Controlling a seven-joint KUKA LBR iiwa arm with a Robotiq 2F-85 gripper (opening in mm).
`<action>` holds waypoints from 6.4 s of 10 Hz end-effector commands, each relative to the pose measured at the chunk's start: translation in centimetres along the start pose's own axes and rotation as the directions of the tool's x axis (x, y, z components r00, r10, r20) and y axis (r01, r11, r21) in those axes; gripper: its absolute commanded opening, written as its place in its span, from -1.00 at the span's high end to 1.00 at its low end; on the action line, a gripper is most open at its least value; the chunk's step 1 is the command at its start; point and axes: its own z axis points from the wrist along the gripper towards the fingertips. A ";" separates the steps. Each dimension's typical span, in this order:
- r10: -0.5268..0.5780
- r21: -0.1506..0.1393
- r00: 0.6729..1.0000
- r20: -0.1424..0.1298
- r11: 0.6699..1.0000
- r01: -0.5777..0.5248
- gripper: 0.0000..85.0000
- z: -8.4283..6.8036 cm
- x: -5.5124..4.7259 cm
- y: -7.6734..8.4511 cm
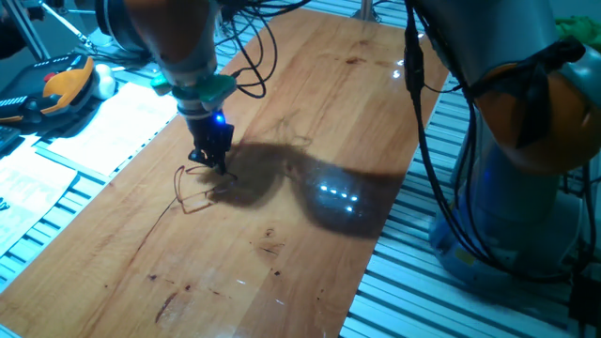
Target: Unfold the leg of the glasses (with one hand)
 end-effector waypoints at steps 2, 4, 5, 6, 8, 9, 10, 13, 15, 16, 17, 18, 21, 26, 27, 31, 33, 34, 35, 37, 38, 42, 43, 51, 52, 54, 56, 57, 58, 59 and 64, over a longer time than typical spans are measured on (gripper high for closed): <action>-0.027 0.145 1.000 0.011 0.989 0.025 1.00 -0.8 0.4 -0.2; -0.070 0.190 0.997 0.012 0.979 0.067 1.00 -0.7 0.3 -0.1; -0.097 0.219 0.995 0.017 0.971 0.091 1.00 -0.3 0.4 0.2; -0.128 0.267 0.992 0.012 0.956 0.120 1.00 -0.3 0.5 0.3; -0.131 0.285 0.991 0.004 0.950 0.125 1.00 -0.1 0.3 0.3; -0.130 0.280 0.991 0.001 0.952 0.125 1.00 0.1 0.2 0.1; -0.128 0.268 0.992 0.001 0.956 0.123 1.00 0.3 0.0 0.1; -0.101 0.209 0.995 -0.007 0.973 0.101 1.00 1.1 -0.6 -0.4; -0.095 0.191 0.995 -0.015 0.977 0.096 1.00 1.1 -0.8 -0.8; -0.093 0.187 0.996 -0.018 0.978 0.094 1.00 1.0 -0.9 -1.1; -0.092 0.190 0.996 -0.019 0.977 0.094 1.00 1.0 -1.0 -1.4; -0.083 0.193 0.996 -0.019 0.977 0.085 1.00 1.2 -1.1 -1.6; -0.045 0.168 0.999 -0.012 0.985 0.047 1.00 2.1 -1.4 -2.5; -0.019 0.167 0.999 -0.027 0.986 0.024 1.00 0.9 -1.5 -4.6; -0.021 0.176 0.999 -0.031 0.984 0.026 1.00 0.7 -1.7 -5.0; 0.007 0.217 1.000 -0.025 0.976 -0.001 1.00 0.9 -1.6 -5.2; 0.053 0.229 0.998 -0.017 0.972 -0.048 1.00 0.9 -1.4 -6.0; 0.070 0.231 0.997 -0.014 0.971 -0.065 1.00 0.9 -1.4 -6.3; 0.091 0.236 0.996 -0.014 0.968 -0.085 1.00 0.9 -1.4 -6.3; 0.149 0.219 0.989 -0.005 0.965 -0.145 1.00 0.8 -1.3 -6.4; 0.155 0.203 0.988 -0.011 0.968 -0.150 1.00 0.8 -1.4 -6.5; 0.169 0.197 0.985 0.019 0.966 -0.169 0.20 0.8 -1.3 -6.4; 0.177 0.198 0.984 0.032 0.964 -0.180 -0.20 0.7 -1.3 -6.4; 0.148 0.079 0.989 0.002 0.986 -0.147 1.00 -0.8 -1.7 -4.8; 0.146 0.079 0.989 0.003 0.986 -0.146 1.00 -0.9 -1.8 -4.6; 0.155 0.049 0.988 0.000 0.987 -0.154 1.00 -0.5 -2.1 -4.2; 0.151 0.052 0.988 0.013 0.987 -0.152 1.00 -0.1 -2.3 -4.1; 0.150 0.060 0.988 0.022 0.987 -0.151 1.00 0.1 -2.6 -4.3; 0.145 0.066 0.989 0.025 0.987 -0.147 1.00 0.0 -2.8 -4.7; 0.143 0.075 0.989 0.027 0.987 -0.144 1.00 -0.2 -3.0 -5.2; 0.139 0.097 0.989 0.048 0.985 -0.143 1.00 -0.2 -3.0 -5.7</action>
